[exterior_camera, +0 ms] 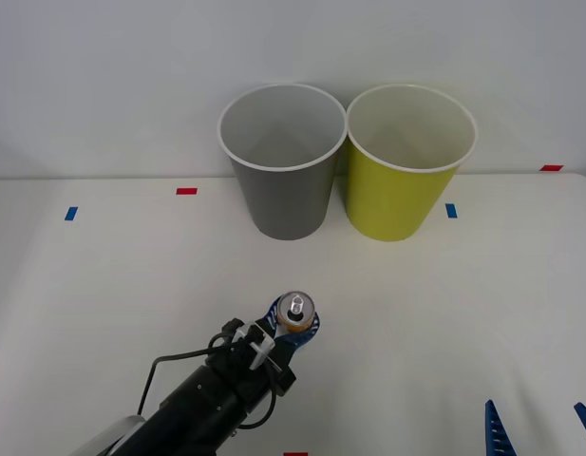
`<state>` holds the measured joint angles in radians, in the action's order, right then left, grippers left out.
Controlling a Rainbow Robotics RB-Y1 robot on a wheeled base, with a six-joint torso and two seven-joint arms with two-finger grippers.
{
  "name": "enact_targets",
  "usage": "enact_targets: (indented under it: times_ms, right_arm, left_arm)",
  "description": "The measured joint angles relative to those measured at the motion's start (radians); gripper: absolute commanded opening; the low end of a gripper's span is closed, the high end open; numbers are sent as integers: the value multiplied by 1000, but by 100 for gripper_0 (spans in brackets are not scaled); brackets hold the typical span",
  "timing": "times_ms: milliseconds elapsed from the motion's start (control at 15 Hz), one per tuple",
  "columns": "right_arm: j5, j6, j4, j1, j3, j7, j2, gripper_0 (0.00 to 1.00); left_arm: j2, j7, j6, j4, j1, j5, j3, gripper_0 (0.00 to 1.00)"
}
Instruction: Put cans in the gray bin and PET bottles in the light green bin.
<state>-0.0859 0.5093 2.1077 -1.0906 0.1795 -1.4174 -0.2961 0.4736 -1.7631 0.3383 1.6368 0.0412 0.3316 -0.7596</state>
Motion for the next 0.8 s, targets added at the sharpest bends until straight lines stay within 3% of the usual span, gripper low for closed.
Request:
enact_targets:
  times_ms: [200, 800]
  right_arm:
    - [0, 0, 0, 0, 0, 0, 0, 100]
    - [0, 0, 0, 0, 0, 0, 0, 100]
  left_arm:
    - [2, 5, -118, 78, 4, 11, 33, 0]
    - [44, 19, -757, 544, 6, 24, 254, 0]
